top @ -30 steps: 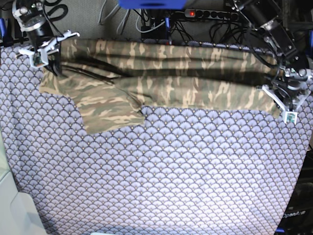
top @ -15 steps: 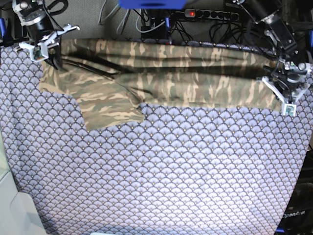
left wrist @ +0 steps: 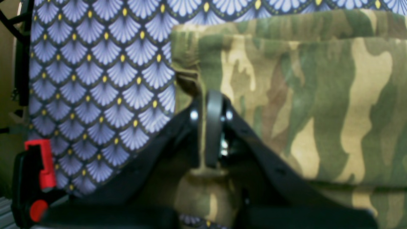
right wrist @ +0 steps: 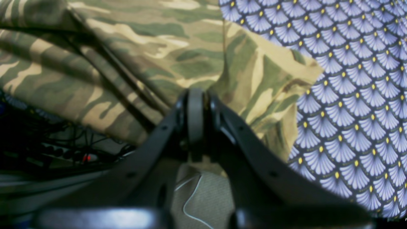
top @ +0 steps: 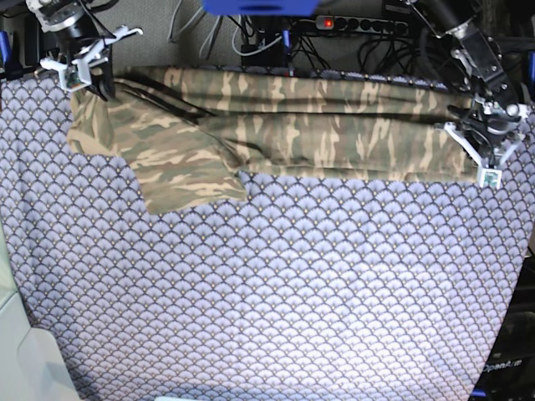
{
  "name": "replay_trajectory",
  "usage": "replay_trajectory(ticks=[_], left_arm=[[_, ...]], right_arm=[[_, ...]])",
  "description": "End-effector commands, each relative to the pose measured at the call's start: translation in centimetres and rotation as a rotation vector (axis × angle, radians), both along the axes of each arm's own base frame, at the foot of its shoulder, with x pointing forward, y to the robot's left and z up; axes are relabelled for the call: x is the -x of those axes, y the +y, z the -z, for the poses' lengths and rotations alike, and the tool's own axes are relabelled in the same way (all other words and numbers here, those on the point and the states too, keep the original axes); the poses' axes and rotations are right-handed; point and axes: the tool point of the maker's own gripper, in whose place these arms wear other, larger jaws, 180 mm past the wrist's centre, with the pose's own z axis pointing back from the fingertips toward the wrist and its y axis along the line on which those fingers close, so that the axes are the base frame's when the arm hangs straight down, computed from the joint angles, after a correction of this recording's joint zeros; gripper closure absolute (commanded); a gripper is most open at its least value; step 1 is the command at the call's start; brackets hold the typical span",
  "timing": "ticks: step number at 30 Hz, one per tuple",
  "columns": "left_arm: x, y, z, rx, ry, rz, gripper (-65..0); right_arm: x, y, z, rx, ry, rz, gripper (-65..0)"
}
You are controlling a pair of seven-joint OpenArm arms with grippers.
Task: Fold the T-shirt properly
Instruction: 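Lay the hem down onto the folded edge with both grippers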
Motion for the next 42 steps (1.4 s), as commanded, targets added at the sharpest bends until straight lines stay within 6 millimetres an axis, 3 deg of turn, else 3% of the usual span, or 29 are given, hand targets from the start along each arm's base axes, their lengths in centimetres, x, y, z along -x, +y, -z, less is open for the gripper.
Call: replay_trajectory(ticks=[1,15,21,33,37,39,42], left_arm=[[-0.7,0.6,-1.1,-0.018,-0.035,-0.003,0.0],[-1.5,2.1,-2.4,-0.061,-0.049,0.007,0.0],[-1.0,1.9,-0.5,-0.023,-0.010,-0.001,0.0],[-0.7,1.8,-0.2,-0.020,-0.001,-0.002,-0.7],[-0.6,1.7,-0.2,-0.017,0.004,0.013,-14.6],[-0.6,1.2,-0.1,-0.008,0.010,0.045,-22.3],[-0.5,1.2,-0.1,-0.009,0.012,0.044,-28.5]], right_arm=[[-0.2,-0.4,-1.0,0.003,-0.038,0.002,0.0],[-0.3,-1.6,-1.3,0.041,-0.037,-0.007,0.0],[0.3,-2.1,0.1,0.031,0.003,0.000,0.0],[0.4,-2.3,0.3,0.033,0.008,0.006,0.0],[0.5,-2.2,0.4,0.030,0.015,0.006,-1.6],[0.5,-2.3,0.5,0.031,0.017,0.006,-7.7],[0.6,-2.2,0.6,0.029,0.020,0.006,-19.0]])
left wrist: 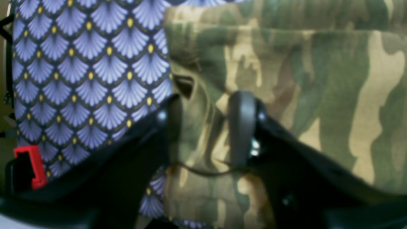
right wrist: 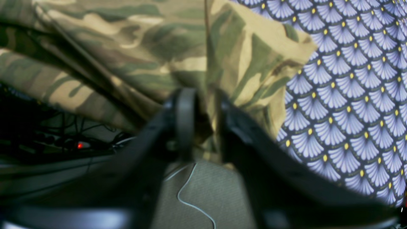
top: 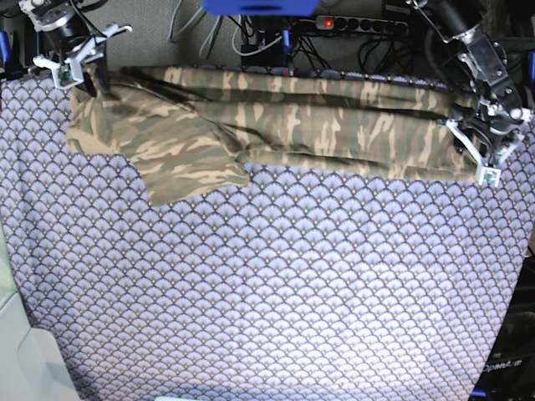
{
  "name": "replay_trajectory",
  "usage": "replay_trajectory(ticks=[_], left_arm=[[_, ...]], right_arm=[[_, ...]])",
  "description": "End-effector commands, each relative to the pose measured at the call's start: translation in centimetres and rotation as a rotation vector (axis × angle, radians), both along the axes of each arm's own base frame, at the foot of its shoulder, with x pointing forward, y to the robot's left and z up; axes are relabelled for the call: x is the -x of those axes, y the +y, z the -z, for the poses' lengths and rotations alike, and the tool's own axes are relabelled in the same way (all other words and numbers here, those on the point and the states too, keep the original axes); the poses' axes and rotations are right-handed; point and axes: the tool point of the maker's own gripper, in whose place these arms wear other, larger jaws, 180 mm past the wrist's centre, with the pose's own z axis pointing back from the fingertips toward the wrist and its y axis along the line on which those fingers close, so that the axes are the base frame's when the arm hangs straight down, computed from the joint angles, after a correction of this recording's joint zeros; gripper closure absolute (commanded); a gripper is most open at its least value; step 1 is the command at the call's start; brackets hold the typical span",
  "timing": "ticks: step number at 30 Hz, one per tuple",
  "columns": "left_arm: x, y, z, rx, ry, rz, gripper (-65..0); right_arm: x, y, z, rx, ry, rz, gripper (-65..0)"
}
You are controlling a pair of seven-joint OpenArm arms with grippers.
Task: Fold the T-shirt properly
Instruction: 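Lay the hem down onto the folded edge with both grippers, then open the right gripper and lower it toward the sleeve fabric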
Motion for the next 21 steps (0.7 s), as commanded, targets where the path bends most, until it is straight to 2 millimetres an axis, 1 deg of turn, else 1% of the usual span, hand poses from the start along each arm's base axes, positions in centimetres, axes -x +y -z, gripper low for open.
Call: replay_trajectory(ticks=[1,2,4,6,7,9,10,13,15,17,21], left_arm=[[-0.7,0.7,-1.3,-0.025,-0.038,0.000,-29.0],[-0.7,0.7,-1.3,-0.025,-0.038,0.000,-29.0],[-0.8,0.6,-1.3,-0.024,-0.039,0.000,-29.2],[-0.8,0.6,-1.3,-0.023,-0.040,0.000,-29.3],[-0.8,0.6,-1.3,-0.023,-0.040,0.000,-29.3],[-0.7,0.7,-1.3,-0.023,-0.040,-0.003,-29.3],[-0.5,1.1,-1.4,-0.024,-0.042,-0.018,-29.3],[-0.2,1.9,-1.6,-0.026,-0.051,-0.047,-29.3],[-0.2,2.0,-1.6,-0.026,-0.051,-0.049,-29.3],[-0.1,1.9,-1.6,-0.024,-0.050,-0.049,-29.3],[0.0,1.9,-1.5,-0.022,-0.048,-0.050,-29.3]], right_arm=[[-0.3,-0.3,-0.8,0.000,-0.034,0.003,-22.3],[-0.3,-0.3,-0.9,0.002,-0.034,0.003,-25.9],[-0.3,-0.5,-0.9,0.006,-0.036,0.006,-30.4],[-0.4,-0.6,-1.2,0.007,-0.043,0.008,-33.3],[-0.4,-1.1,-1.5,0.003,-0.053,0.026,-34.1],[-0.4,-2.3,-2.4,-0.010,-0.081,0.069,-34.5],[-0.4,-2.8,-2.7,-0.014,-0.093,0.086,-34.8],[-0.4,-4.1,-3.4,0.002,-0.113,0.118,-34.8],[-0.3,-4.9,-3.6,0.017,-0.117,0.133,-34.8],[-0.5,-5.0,-3.8,0.021,-0.124,0.133,-34.8],[-2.0,-5.1,-4.7,0.039,-0.156,0.120,-34.8]])
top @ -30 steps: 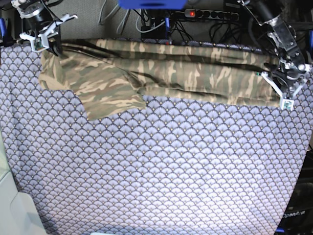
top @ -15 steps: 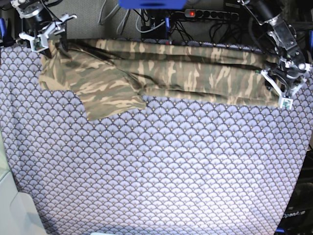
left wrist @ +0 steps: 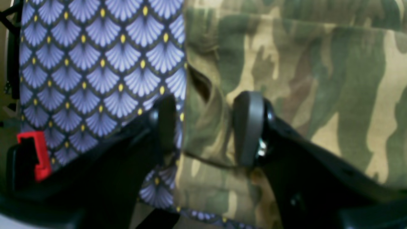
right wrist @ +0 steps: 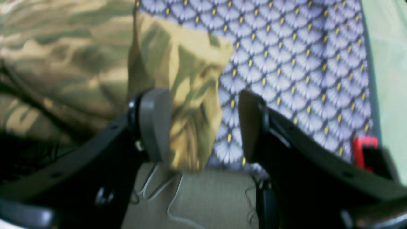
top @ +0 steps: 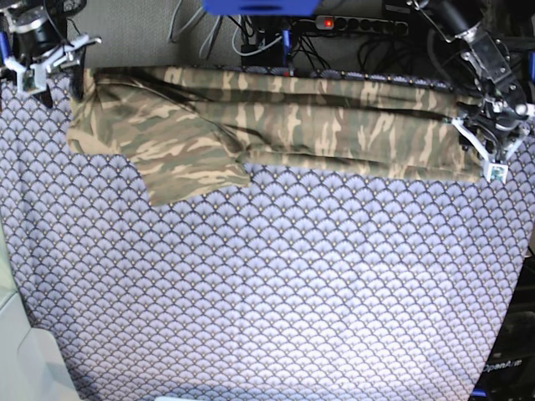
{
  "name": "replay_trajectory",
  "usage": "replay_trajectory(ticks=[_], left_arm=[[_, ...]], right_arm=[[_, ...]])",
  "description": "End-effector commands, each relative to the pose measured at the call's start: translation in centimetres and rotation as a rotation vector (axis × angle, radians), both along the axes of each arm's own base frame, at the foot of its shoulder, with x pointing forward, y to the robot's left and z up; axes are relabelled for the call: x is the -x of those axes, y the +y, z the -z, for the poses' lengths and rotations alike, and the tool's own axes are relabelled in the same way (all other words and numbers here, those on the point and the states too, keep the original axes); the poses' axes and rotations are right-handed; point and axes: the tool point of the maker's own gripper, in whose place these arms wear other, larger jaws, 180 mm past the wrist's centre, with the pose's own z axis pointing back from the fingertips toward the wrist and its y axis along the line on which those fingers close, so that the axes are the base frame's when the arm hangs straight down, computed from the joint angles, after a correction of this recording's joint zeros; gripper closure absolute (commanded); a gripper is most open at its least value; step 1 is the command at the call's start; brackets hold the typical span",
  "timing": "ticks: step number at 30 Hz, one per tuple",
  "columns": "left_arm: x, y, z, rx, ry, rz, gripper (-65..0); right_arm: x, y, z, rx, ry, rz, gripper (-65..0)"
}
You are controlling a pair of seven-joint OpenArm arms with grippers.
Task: Fold the T-shirt properly
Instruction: 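Open the right gripper and lower it toward the sleeve fabric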
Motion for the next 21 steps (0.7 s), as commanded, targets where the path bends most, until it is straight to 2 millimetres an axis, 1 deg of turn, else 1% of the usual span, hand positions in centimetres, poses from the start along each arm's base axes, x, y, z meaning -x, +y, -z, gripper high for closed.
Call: replay_trajectory(ticks=[1,4,5,7,9,10,12,14,15,17,21], left_arm=[[-0.8,0.6,-1.3,-0.020,-0.043,-0.001,-29.3],[-0.8,0.0,-0.9,-0.004,-0.042,-0.004,-29.3],[-0.7,-0.1,-0.9,-0.003,-0.042,-0.004,-29.3],[-0.8,-0.2,-0.8,-0.003,-0.038,-0.001,-29.3],[-0.8,-0.4,-0.8,0.000,-0.040,0.002,-29.3],[-0.8,-0.4,-0.8,0.000,-0.040,0.002,-29.3],[-0.8,-0.4,-0.8,0.000,-0.040,0.002,-29.3],[-0.9,-0.4,-0.8,0.000,-0.042,0.002,-29.3],[-0.9,-0.4,-0.8,0.000,-0.041,0.002,-29.3],[-0.9,-0.4,-0.8,0.000,-0.042,0.002,-29.3],[-0.8,-0.3,-0.7,-0.001,-0.035,-0.001,-29.3]], right_arm=[[-1.1,-0.3,-1.5,0.021,-0.043,-0.008,-34.8],[-3.4,-0.3,-2.2,0.067,-0.027,-0.030,-34.8],[-4.1,0.0,-2.3,0.075,-0.016,-0.041,-34.8],[-6.6,0.5,-3.3,0.126,-0.004,-0.091,-34.8],[-8.3,1.1,-3.1,0.156,0.045,-0.126,-34.8],[-9.5,1.5,-3.3,0.174,0.058,-0.149,-34.8],[-11.5,2.7,-3.4,0.197,0.083,-0.193,-34.8],[-12.8,4.0,-3.5,0.213,0.105,-0.232,-34.8],[-13.7,5.0,-3.6,0.219,0.107,-0.257,-34.8],[-14.7,6.4,-3.8,0.228,0.117,-0.294,-34.8],[-16.2,8.8,-2.7,0.222,0.168,-0.359,-34.8]])
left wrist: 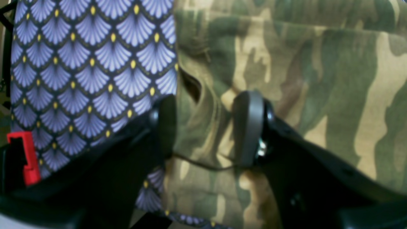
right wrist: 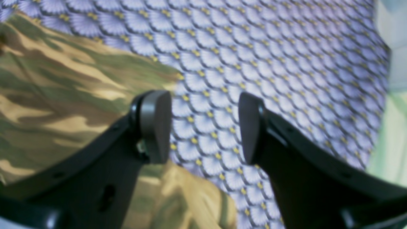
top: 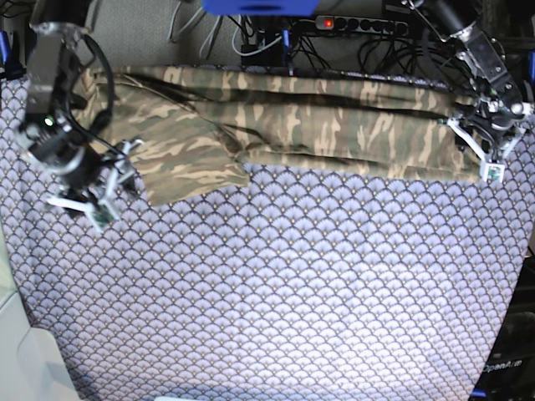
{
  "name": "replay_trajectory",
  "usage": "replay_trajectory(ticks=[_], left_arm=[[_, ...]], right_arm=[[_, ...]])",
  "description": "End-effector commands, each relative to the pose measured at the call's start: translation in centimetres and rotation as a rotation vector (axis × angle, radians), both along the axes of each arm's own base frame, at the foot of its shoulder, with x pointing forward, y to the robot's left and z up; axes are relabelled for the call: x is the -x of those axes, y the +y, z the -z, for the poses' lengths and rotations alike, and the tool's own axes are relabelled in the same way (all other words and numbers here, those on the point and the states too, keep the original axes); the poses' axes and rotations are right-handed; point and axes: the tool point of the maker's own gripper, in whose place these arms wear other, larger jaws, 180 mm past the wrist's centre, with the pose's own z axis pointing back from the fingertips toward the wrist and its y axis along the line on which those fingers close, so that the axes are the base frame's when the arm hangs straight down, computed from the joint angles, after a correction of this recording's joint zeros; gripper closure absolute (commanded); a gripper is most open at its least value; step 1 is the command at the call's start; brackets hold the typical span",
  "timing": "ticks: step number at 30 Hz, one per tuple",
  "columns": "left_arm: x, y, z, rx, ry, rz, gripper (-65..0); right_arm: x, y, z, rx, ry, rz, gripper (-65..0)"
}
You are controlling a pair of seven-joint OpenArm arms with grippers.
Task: Fold the T-shirt properly
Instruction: 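Open the right gripper and lower it toward the sleeve fabric, then grasp the bunched sleeve end of the strip with the right gripper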
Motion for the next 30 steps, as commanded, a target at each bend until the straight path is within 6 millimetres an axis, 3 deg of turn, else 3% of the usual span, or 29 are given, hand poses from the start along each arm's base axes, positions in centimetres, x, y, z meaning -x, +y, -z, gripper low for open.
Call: replay_trajectory(ticks=[1,7,17,24,30], left_arm=[[-0.6,0.6,-1.0,-0.021,-0.028,-0.002,-29.3],[-0.5,0.7,-1.1,-0.023,-0.029,-0.004,-29.3],[-0.4,0.7,-1.0,-0.025,-0.021,-0.004,-29.3],[-0.5,0.7,-1.0,-0.025,-0.021,-0.004,-29.3],[-0.6,0.6,-1.0,-0.024,-0.021,-0.002,-29.3]], right_arm=[[-0.9,0.1,-0.4,-0.001,-0.014,-0.007,-34.8],[-2.6,0.1,3.9,-0.070,0.105,0.027,-34.8],[-4.5,-0.3,7.8,-0.177,0.179,0.072,-34.8],[-4.8,0.4,8.4,-0.207,0.193,0.077,-34.8],[-5.1,0.7,7.4,-0.198,0.163,0.065,-34.8]])
